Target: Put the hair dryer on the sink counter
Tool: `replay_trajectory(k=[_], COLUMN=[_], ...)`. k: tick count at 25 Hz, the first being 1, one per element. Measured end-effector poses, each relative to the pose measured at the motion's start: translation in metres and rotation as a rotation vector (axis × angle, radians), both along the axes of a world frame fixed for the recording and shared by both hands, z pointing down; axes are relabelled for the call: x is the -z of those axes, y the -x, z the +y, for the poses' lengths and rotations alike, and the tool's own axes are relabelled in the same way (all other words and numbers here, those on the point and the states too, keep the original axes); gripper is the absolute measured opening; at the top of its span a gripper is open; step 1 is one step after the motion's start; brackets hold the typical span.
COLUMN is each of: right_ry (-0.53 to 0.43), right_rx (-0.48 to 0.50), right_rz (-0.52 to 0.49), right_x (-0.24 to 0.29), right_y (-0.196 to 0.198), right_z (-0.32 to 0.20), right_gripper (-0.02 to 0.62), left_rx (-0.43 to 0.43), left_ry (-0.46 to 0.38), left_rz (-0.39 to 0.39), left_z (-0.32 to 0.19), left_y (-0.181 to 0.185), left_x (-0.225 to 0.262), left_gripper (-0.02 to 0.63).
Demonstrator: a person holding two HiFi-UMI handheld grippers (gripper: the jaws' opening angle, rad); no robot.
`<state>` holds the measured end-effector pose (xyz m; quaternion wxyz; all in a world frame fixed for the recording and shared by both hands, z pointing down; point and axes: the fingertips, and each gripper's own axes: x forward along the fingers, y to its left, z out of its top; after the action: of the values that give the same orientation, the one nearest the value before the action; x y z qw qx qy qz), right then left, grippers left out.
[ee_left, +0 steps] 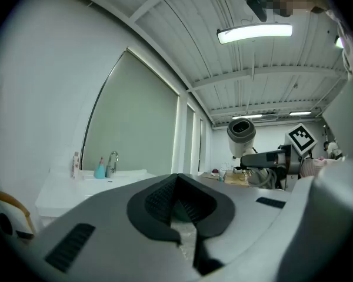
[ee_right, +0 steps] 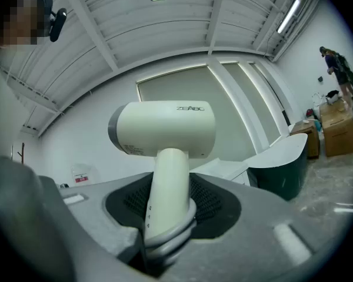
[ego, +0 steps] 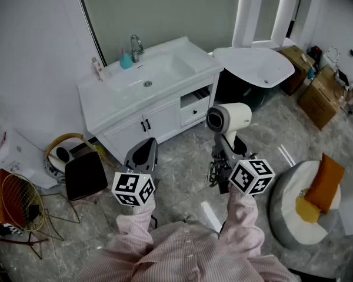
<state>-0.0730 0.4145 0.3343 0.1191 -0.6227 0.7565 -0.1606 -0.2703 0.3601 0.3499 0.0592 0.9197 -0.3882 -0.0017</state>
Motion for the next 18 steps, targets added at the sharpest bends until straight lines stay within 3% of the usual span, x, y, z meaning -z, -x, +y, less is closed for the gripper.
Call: replay_trajectory(k=[18], right_ry=[-0.012], right_rx=[0.006], right_rz=[0.004], right_x=[-0.008], right_y=[-0.032], right_z=[0.003], right_gripper=[0.166], left_rx=[0.003], left_ry=[0.001], left_rz=[-0.003], left_z=[0.005], left_y=[-0.033], left_x=[-0.008], left_gripper=[-0.002])
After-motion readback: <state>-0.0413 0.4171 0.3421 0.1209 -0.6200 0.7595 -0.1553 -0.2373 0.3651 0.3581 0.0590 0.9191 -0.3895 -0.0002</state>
